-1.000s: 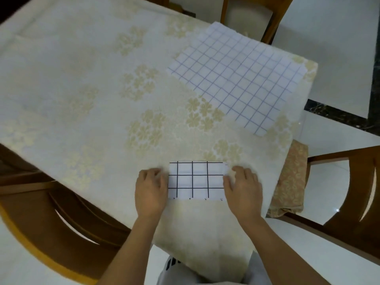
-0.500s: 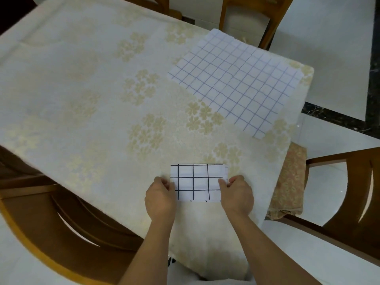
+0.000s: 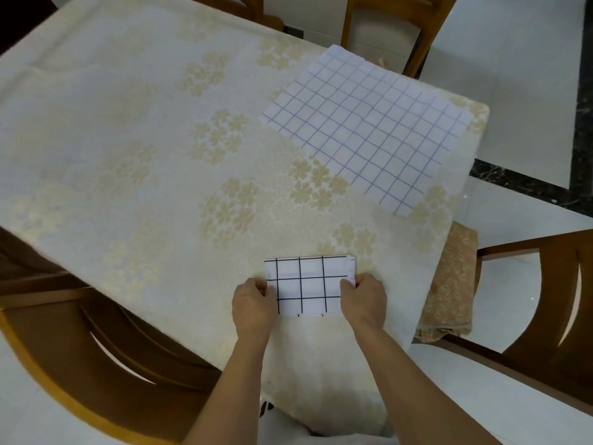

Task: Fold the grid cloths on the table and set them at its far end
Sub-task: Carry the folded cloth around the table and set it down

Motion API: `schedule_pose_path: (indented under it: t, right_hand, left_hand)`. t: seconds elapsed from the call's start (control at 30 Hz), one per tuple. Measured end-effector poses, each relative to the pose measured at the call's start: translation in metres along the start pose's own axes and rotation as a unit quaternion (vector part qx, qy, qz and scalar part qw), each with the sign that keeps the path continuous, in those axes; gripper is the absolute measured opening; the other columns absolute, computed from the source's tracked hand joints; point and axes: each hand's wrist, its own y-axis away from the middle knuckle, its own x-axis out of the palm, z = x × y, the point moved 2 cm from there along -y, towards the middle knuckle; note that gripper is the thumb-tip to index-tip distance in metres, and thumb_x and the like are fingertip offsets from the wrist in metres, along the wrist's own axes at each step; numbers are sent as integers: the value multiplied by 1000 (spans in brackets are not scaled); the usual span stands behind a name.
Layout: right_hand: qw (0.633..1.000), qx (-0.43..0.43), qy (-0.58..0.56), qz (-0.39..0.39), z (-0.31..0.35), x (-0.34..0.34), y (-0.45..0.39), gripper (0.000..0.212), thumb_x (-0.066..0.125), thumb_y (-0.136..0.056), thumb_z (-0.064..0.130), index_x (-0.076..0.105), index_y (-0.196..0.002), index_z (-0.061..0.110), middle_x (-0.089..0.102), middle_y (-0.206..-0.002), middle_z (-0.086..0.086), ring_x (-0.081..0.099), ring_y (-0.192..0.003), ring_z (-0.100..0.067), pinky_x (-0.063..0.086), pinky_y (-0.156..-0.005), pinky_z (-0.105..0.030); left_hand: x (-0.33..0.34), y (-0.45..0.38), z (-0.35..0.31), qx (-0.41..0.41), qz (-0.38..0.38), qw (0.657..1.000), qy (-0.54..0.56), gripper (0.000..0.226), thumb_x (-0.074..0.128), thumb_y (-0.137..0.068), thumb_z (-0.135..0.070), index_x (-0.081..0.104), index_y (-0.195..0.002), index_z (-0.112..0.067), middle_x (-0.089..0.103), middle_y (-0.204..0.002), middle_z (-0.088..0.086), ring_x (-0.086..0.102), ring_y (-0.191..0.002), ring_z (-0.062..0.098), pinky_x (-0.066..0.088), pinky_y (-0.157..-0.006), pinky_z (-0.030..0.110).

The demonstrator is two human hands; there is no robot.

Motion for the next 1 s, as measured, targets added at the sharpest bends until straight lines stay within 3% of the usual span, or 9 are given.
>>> schedule_pose_path:
  t: [0.17,0.23,0.33,0.47,0.53,0.63,0.77,0.87,1.0]
  right_hand:
    - [995,-23,-82,58,9,-22,2,15,60,-94,21,55,-83,13,61,-78,-2,56,-67,-16,40,-54,-27]
    - [989,-37,-125,77,15,-33,2,11,66,-91,22,60,-94,13,66,-84,1,60,-73,-12,43,-58,-24]
    - [972,-42,-200,114,24,-49,4,25,73,-87,21,64,-110,17,72,-92,5,67,-86,-11,54,-75,-29]
    - [953,-75,-241,166,39,-71,15,17,72,-88,13,75,-101,22,78,-94,3,73,-92,-18,58,-87,-40]
    - [952,-97,-229,178,47,-81,21,14,69,-89,13,77,-97,22,77,-95,-1,72,-93,-22,57,-90,-46]
    - [950,-134,-220,174,55,-90,29,13,65,-93,23,74,-96,14,73,-97,-14,69,-94,-33,56,-89,-48]
    - [954,-203,-177,135,66,-98,42,28,52,-100,33,65,-92,10,68,-90,-19,65,-78,-30,49,-65,-32]
    - [950,-246,-149,121,72,-101,45,28,47,-103,33,60,-85,16,65,-78,-7,62,-70,-21,45,-58,-33]
    - [927,-324,-118,147,76,-103,45,37,44,-104,34,56,-91,1,62,-87,-23,60,-82,-39,48,-65,-47]
  left_hand:
    - [-14,5,-3,23,25,995,95,5,57,-96,-18,57,-93,-14,61,-91,0,56,-81,14,38,-63,22]
    - [-22,9,-5,30,30,988,147,6,58,-96,-18,57,-90,-16,61,-88,-2,55,-80,13,40,-63,20]
    - [-37,16,-9,26,32,975,217,3,60,-95,-17,61,-97,-19,65,-93,-2,60,-86,14,45,-67,23]
    - [-52,25,-16,10,74,943,323,17,58,-96,-15,69,-108,-20,74,-99,1,69,-91,18,55,-83,38]
    - [-58,30,-22,26,77,940,331,17,55,-98,-21,71,-95,-18,73,-92,1,66,-85,20,52,-79,41]
    - [-65,42,-33,81,50,947,307,30,52,-101,-30,55,-78,-12,56,-74,2,50,-71,17,40,-65,33]
    - [-72,60,-44,130,2,954,270,32,47,-103,-29,47,-76,-13,49,-68,2,47,-57,13,39,-45,27]
    - [-74,70,-42,131,-29,953,270,34,46,-103,-35,46,-79,-11,48,-65,2,44,-54,13,38,-47,34]
    - [-75,90,-37,120,-103,950,268,36,44,-104,-36,46,-76,-13,49,-65,-1,46,-59,17,39,-52,39]
